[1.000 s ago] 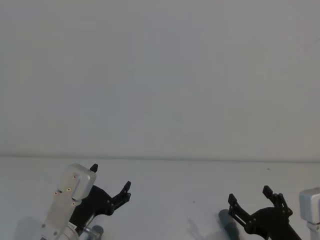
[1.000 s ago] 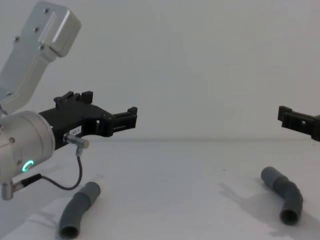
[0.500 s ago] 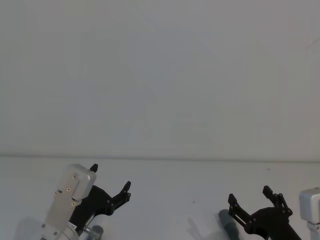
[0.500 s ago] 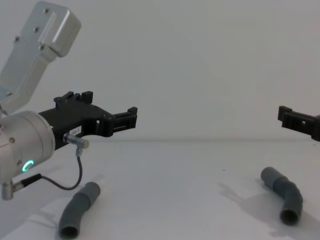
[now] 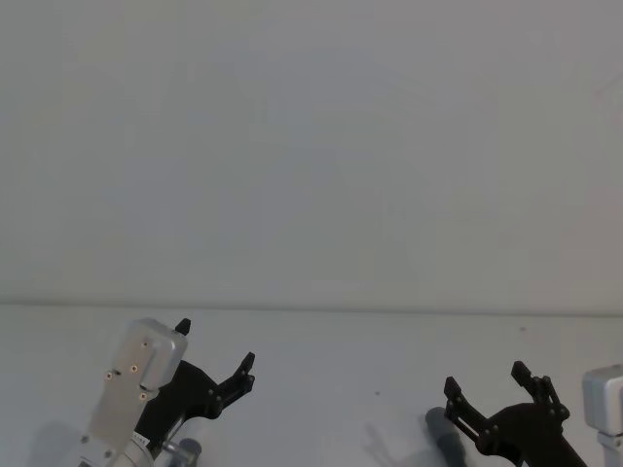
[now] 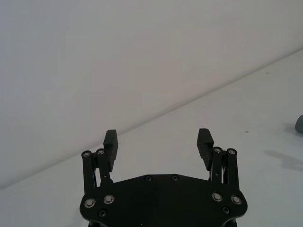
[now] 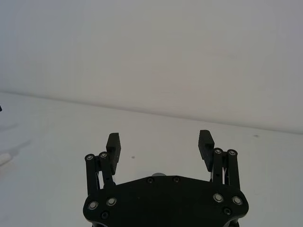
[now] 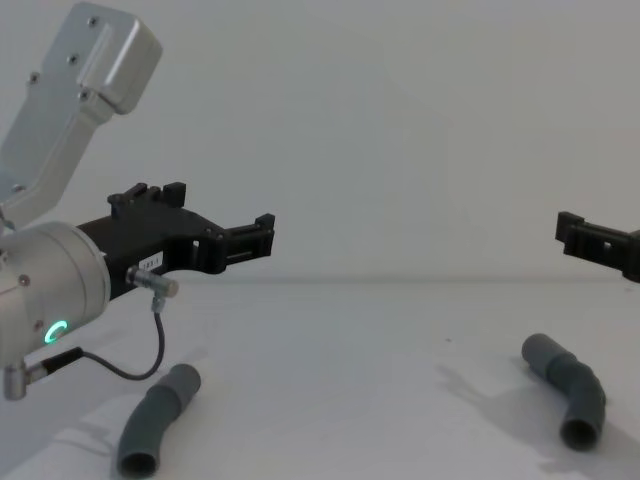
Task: Use both hands to pick up one end of the pipe from the table, align the ends, and insert them.
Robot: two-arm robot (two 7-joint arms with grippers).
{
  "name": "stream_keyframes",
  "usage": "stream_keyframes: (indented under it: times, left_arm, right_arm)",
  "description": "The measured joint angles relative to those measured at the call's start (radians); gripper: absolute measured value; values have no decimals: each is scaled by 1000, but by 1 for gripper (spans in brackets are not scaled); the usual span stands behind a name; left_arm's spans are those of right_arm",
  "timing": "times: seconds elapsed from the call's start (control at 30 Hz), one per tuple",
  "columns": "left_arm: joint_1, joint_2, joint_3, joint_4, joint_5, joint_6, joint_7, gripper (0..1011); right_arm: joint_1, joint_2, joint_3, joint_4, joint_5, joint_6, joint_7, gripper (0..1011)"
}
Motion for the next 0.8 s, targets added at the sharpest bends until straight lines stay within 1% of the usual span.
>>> stream_keyframes:
  times: [0.43, 0.53, 0.57, 0.6, 0.8]
  left_arm:
    - [1, 0, 0, -3, 0, 6, -1, 1001]
    - [3, 0, -1, -12, -2, 26, -2, 1001]
    - [6, 0, -3, -19, -4, 43, -2, 1001]
    - [6, 0, -3, -19, -4, 43, -2, 1001]
    - [25, 2, -12, -73, -21, 143, 2, 1001]
  right_arm:
    - [0, 0, 0, 0, 0, 0, 0, 1001]
    - [0, 0, 0, 0, 0, 0, 0, 1001]
    - [0, 0, 0, 0, 0, 0, 0, 1001]
    - [0, 0, 0, 0, 0, 0, 0, 1001]
    - [0, 0, 0, 0, 0, 0, 0, 1001]
